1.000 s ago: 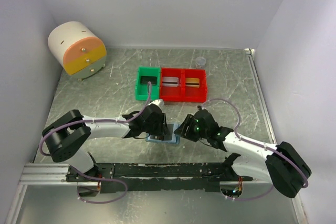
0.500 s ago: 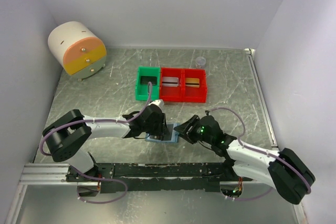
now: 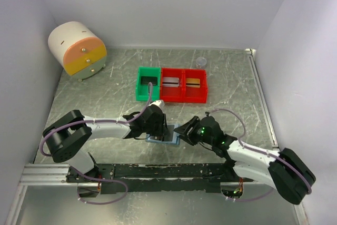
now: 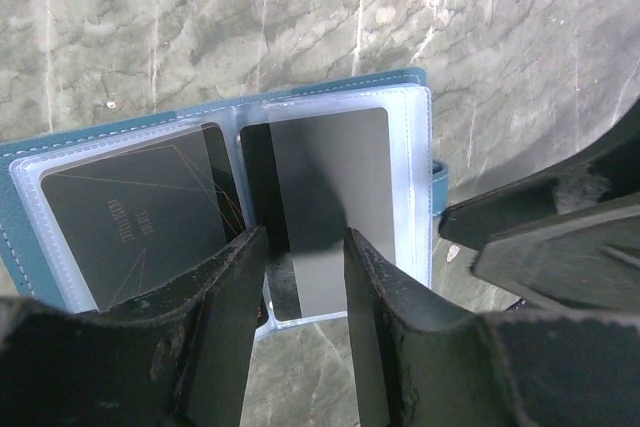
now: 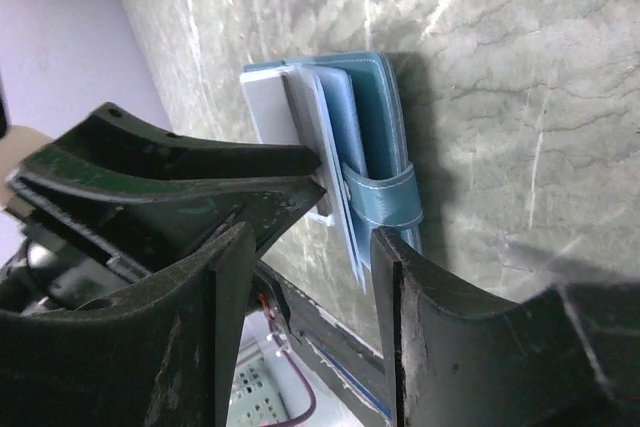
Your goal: Take the credit cards out of the card holder
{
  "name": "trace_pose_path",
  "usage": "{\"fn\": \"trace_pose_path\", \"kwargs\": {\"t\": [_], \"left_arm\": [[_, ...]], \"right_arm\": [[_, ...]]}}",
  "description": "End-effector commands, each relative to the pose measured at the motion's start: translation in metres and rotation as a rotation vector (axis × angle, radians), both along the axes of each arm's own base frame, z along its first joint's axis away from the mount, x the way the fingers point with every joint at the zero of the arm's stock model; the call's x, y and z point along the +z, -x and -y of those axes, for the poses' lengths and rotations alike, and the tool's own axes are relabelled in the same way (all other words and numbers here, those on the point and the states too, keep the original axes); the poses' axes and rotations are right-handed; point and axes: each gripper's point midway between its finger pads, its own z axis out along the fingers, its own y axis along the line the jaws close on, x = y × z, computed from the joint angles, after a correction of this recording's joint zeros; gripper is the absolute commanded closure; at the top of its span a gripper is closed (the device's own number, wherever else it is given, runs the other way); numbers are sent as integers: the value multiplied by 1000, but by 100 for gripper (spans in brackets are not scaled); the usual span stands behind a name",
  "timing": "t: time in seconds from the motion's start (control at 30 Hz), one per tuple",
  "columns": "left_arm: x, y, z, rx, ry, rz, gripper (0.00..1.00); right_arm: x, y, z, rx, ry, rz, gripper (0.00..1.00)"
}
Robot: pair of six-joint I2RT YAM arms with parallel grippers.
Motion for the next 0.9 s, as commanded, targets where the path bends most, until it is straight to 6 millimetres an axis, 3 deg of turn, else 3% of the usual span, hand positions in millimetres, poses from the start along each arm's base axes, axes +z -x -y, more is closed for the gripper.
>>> {"fn": "trace_pose_path", "kwargs": {"t": [0.0,0.2,0.4,0.53,0.63,0.87], "left_arm": [[-4,3,-3,-7,-23,-16,51],[-7,5,-7,-5,-34,-20,51],[-11,8,-11,-1,-45,-31,51],[-10,8,-12,1,-49,-27,51],[-10,7,-11,-2,-51,-25,51],[-13,7,-8,-11,-56,-37,52]], "right_arm": [[3,-2,-16,49,-58,5,49],[-8,-14,-15,-5,-42,-13,49],[-28,-14,11,-153,4,-70,49],[-25,-17,25,-205,51,-50,48],[-24,-19,24,-203,29,-28,48],[-12,-25,0,-132,-45,-3,48]]}}
